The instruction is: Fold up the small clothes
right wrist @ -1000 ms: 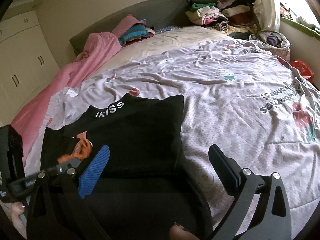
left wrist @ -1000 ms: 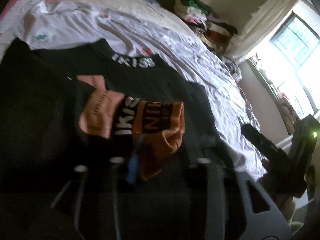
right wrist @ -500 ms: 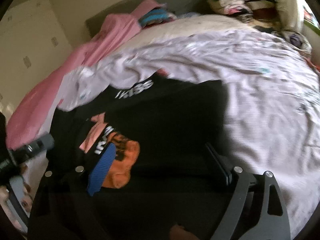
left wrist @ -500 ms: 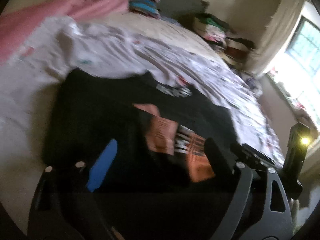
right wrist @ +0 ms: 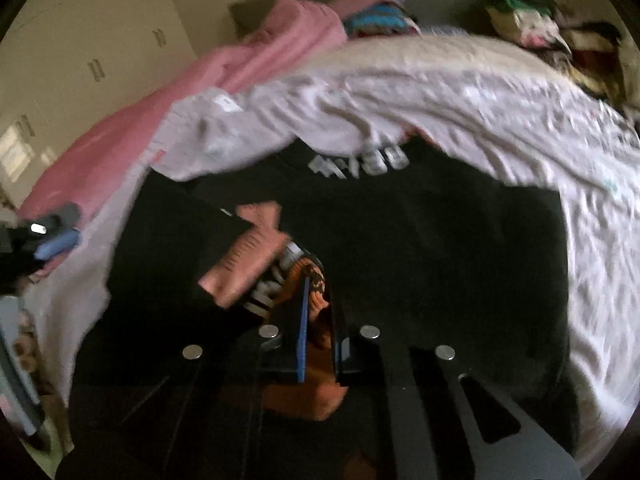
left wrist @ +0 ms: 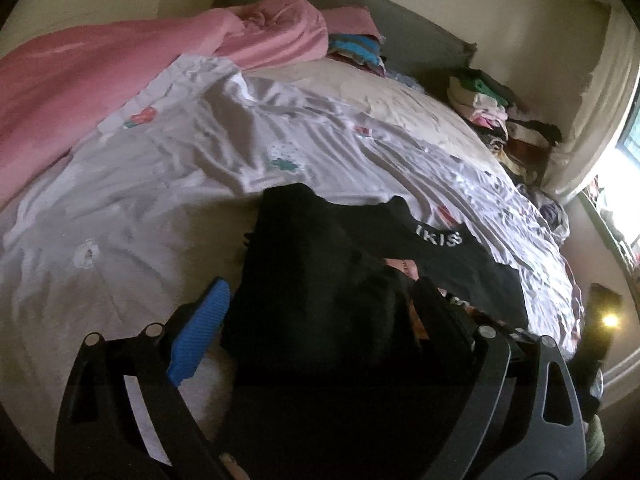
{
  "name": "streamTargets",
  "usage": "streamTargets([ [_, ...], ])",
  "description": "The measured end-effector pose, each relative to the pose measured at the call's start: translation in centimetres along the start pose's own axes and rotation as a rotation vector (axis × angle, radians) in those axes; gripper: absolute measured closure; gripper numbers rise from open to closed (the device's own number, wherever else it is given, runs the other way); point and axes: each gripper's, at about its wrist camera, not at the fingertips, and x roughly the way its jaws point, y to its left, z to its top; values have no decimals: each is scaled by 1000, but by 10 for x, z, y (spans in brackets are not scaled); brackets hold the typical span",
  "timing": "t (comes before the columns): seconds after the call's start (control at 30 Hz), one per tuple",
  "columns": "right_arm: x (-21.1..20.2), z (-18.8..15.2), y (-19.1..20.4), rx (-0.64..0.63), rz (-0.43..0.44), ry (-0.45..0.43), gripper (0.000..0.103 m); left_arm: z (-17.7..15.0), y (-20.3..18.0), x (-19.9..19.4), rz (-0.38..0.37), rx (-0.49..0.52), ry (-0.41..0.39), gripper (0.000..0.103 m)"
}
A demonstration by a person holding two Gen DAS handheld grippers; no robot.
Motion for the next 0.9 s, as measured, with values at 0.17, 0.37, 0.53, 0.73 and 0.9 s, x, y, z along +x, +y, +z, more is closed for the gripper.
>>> streamTargets([
  [0.17,-44,28,17,-91,24,-134,95,-2,9,1,23,-12,3,17],
  [0.37,-68,52,6,-136,-52,-204,95,-4,10,7,33,-3,15,17],
  [0.53,-63,47,-22,-100,-127,-193,95,-8,4,16,33,18,31,17],
  [0.73,-54,33,-41,-58,-185,-173,95,-12,-5,31,28,56,55,17],
  [0.9,-45,23,-52,-39,-227,-147,95,-12,-17,42,10,89,70,21],
])
